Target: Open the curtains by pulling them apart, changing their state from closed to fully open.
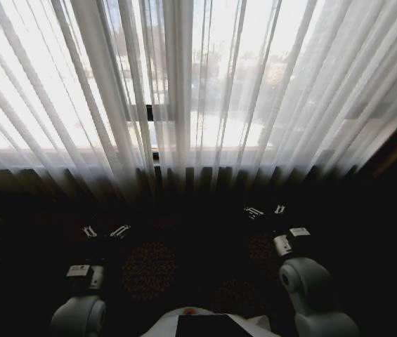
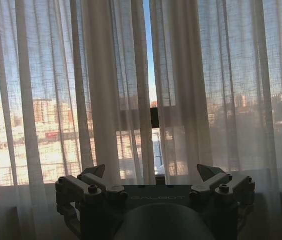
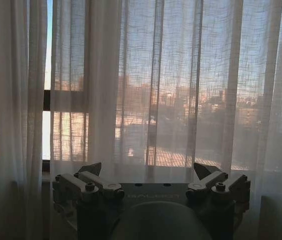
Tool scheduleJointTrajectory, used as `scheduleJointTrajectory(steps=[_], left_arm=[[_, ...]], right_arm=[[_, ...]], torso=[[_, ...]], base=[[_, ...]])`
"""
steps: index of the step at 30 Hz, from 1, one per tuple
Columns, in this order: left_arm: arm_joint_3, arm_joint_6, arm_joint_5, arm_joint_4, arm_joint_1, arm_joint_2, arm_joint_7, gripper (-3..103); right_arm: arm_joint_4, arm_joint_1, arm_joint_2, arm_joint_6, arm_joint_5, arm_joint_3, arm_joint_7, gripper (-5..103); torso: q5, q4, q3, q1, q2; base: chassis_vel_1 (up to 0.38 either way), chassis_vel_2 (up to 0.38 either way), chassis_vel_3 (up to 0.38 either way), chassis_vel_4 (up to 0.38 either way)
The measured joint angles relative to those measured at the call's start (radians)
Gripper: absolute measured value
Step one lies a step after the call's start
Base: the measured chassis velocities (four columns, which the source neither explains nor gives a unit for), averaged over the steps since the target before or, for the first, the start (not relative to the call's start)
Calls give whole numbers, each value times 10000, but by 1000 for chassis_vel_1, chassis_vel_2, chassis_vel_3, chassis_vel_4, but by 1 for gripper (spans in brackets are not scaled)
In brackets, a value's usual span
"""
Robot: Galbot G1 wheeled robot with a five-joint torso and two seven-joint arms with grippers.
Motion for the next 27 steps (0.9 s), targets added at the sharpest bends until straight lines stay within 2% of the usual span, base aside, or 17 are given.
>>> scheduleJointTrajectory(steps=[12, 27], left_arm=[[4, -126, 35, 106, -14, 0, 14, 100], [49, -212, 96, 197, -12, 11, 31, 100]], right_arm=[[-99, -14, 43, 107, -10, -37, -156, 100], [-152, -26, 76, 122, -20, -79, -233, 100]], torso=[[-1, 0, -1, -2, 1], [-1, 1, 0, 2, -1]], base=[[-37, 44, 34, -34], [-137, 137, 148, -145]])
